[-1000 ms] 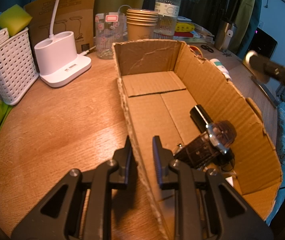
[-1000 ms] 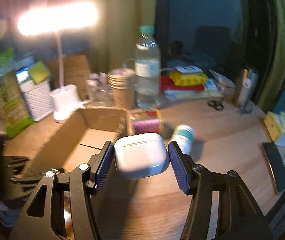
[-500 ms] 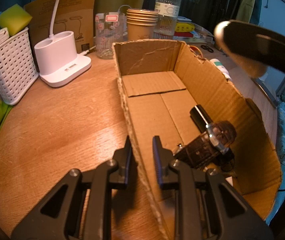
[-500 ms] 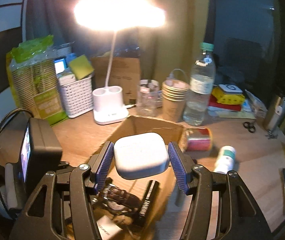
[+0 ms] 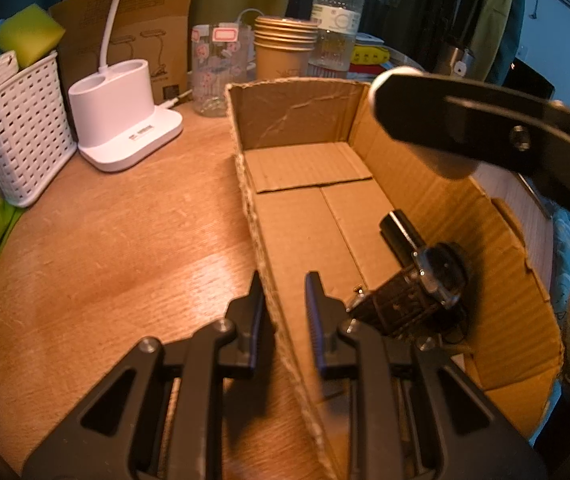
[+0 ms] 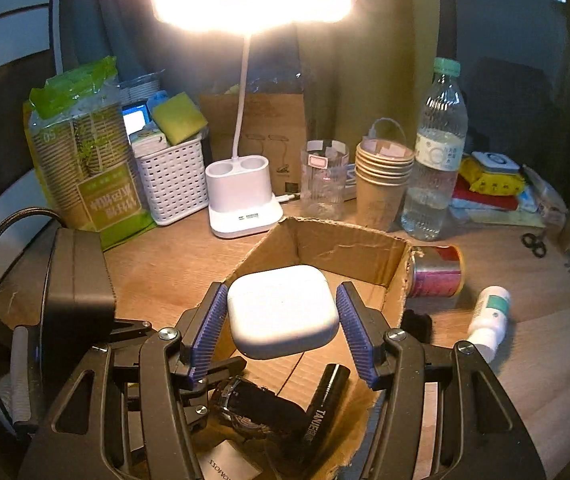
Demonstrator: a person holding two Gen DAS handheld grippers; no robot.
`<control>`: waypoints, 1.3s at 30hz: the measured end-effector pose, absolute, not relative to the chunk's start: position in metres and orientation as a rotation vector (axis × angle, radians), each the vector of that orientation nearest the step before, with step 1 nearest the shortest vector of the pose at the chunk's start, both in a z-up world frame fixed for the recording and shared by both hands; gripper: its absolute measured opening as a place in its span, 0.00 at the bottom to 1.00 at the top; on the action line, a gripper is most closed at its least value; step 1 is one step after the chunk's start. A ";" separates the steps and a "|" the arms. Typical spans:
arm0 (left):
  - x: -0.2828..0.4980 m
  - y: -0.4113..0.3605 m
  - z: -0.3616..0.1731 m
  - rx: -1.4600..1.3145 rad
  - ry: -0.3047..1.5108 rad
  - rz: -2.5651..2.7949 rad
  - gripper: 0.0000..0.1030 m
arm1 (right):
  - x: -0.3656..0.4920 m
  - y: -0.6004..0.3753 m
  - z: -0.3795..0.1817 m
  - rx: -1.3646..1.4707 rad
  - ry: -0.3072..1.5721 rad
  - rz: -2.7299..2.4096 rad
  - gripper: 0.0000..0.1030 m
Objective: Organize rigid objects
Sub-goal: 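Carry the AirPods case into the cardboard box and open the right gripper, then move the right gripper back to the white pill bottle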
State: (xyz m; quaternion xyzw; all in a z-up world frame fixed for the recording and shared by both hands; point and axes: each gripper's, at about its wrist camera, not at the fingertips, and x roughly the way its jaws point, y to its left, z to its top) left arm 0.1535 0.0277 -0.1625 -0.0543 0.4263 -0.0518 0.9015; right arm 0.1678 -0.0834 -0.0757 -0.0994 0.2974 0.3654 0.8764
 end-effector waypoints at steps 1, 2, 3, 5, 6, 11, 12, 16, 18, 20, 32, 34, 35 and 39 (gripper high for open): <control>0.153 0.028 -0.162 -0.111 0.881 -0.107 0.20 | 0.170 -0.083 -0.077 -0.213 0.628 0.763 0.58; 0.153 0.028 -0.162 -0.106 0.880 -0.106 0.20 | 0.171 -0.082 -0.079 -0.217 0.633 0.763 0.58; 0.153 0.029 -0.163 -0.108 0.881 -0.106 0.20 | 0.173 -0.080 -0.081 -0.220 0.646 0.775 0.58; 0.154 0.028 -0.163 -0.106 0.880 -0.105 0.20 | 0.174 -0.077 -0.082 -0.231 0.662 0.795 0.58; 0.154 0.028 -0.163 -0.108 0.880 -0.105 0.20 | 0.173 -0.075 -0.082 -0.242 0.664 0.803 0.58; 0.152 0.027 -0.162 -0.114 0.879 -0.104 0.20 | 0.179 -0.067 -0.090 -0.263 0.726 0.832 0.58; 0.152 0.027 -0.162 -0.114 0.879 -0.104 0.20 | 0.181 -0.067 -0.091 -0.260 0.738 0.834 0.58; 0.151 0.028 -0.162 -0.116 0.879 -0.106 0.20 | 0.188 -0.070 -0.095 -0.234 0.781 0.833 0.58; 0.151 0.027 -0.162 -0.116 0.879 -0.106 0.20 | 0.190 -0.074 -0.095 -0.205 0.790 0.839 0.58; 0.151 0.027 -0.162 -0.116 0.879 -0.105 0.20 | 0.191 -0.074 -0.094 -0.199 0.792 0.846 0.61; 0.151 0.029 -0.161 -0.121 0.881 -0.108 0.20 | 0.188 -0.088 -0.084 -0.132 0.718 0.820 0.66; 0.152 0.030 -0.161 -0.122 0.881 -0.109 0.20 | 0.188 -0.092 -0.080 -0.118 0.699 0.806 0.66; 0.151 0.030 -0.161 -0.122 0.881 -0.109 0.20 | 0.189 -0.095 -0.078 -0.107 0.687 0.797 0.66; 0.151 0.029 -0.161 -0.122 0.881 -0.108 0.20 | 0.190 -0.113 -0.069 -0.054 0.634 0.758 0.66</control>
